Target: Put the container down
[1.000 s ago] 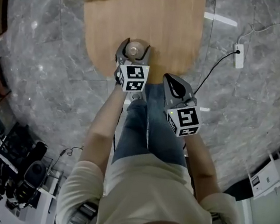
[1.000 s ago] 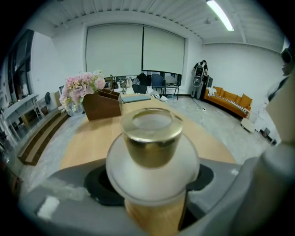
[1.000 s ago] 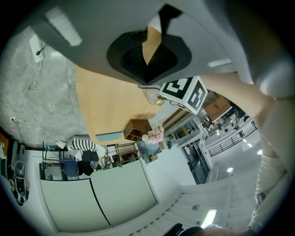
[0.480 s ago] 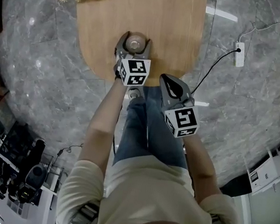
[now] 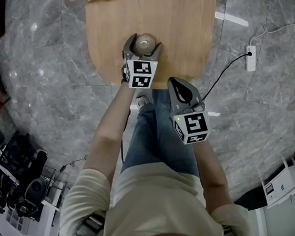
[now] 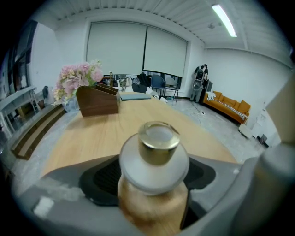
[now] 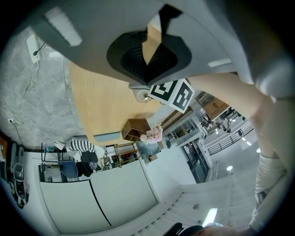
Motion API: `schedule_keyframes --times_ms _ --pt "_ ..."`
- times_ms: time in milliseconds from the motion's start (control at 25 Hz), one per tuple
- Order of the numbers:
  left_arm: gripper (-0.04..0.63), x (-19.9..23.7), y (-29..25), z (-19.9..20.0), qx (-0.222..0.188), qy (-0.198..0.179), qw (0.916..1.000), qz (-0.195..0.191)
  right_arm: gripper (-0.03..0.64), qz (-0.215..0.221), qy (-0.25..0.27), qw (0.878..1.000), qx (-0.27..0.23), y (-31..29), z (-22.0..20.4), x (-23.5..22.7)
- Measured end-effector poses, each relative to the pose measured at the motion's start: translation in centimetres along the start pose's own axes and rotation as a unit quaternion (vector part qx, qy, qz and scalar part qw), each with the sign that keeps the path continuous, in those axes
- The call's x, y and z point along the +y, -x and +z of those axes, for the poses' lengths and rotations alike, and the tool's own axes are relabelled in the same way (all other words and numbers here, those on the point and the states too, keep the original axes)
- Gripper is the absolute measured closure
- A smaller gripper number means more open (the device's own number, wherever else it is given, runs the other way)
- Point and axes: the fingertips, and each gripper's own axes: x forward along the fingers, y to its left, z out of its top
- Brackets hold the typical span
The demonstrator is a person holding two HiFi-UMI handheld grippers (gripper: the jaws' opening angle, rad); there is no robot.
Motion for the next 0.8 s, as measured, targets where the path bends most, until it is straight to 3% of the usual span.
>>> schedule_keyframes --times_ms 240,600,680,800 --pt "0.199 -0.3 5.5 0.7 -0.024 0.03 0.9993 -0.002 0.615 -0.01 0.004 1.0 -0.018 2.7 -0.6 2.6" --pt "0.212 -3.5 17.0 -0.8 -0.05 0.032 0.9979 -0.026 0.615 -0.02 0.021 0.998 -0.056 7.9 -0.9 8.8" --pt "0.24 -3.9 19.7 -0.9 -0.058 0.036 0.9974 -0.022 0.615 -0.023 0.018 0.998 -0.063 8.9 -1.3 10.1" --pt "0.337 -4.5 23.8 -1.0 -0.074 0.039 0.9964 -0.012 0.615 -0.024 0.012 0.997 -0.075 10.6 -1.8 12.3"
